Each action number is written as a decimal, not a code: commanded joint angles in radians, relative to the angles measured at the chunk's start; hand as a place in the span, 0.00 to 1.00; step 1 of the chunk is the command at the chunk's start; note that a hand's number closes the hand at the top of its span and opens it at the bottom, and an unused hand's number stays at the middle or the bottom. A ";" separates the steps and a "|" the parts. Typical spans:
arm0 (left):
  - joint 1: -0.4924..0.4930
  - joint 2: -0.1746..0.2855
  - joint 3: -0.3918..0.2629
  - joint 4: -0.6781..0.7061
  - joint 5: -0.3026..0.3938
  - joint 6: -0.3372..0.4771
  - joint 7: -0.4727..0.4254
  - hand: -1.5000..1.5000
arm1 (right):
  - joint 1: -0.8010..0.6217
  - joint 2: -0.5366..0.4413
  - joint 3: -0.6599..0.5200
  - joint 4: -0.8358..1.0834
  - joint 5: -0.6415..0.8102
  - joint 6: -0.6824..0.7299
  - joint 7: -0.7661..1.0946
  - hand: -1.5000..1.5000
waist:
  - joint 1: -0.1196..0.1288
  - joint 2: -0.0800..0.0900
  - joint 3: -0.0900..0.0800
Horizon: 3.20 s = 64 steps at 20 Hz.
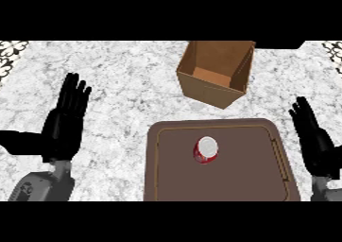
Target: Pick the can from the tray and place it in the cardboard box
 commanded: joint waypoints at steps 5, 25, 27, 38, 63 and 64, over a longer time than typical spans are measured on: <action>0.073 0.200 -0.045 0.120 -0.211 -0.015 0.028 0.50 | -0.253 0.149 0.058 -0.183 0.101 -0.190 -0.005 0.00 | 0.003 -0.011 0.003; 0.160 0.223 -0.068 0.100 -0.284 -0.019 0.087 0.50 | -0.173 -0.090 0.398 -0.239 0.789 -0.187 0.718 0.00 | -0.041 -0.024 -0.005; 0.143 0.223 -0.070 0.089 -0.284 -0.022 0.104 0.50 | -0.204 -0.118 0.427 -0.274 0.774 -0.065 0.833 0.00 | -0.037 -0.023 -0.004; 0.122 0.191 -0.040 0.138 -0.297 -0.039 0.067 0.50 | -0.412 0.064 0.544 -0.432 0.704 0.315 1.427 0.00 | -0.022 -0.011 0.002; 0.200 0.164 0.027 0.054 -0.342 -0.127 0.082 0.50 | -0.284 0.286 0.506 -0.289 0.963 0.358 1.414 0.00 | -0.022 -0.011 0.003; 0.143 0.160 0.027 0.051 -0.376 -0.104 0.152 0.50 | -0.310 0.279 0.471 -0.313 0.951 0.403 1.412 0.00 | -0.025 -0.011 0.003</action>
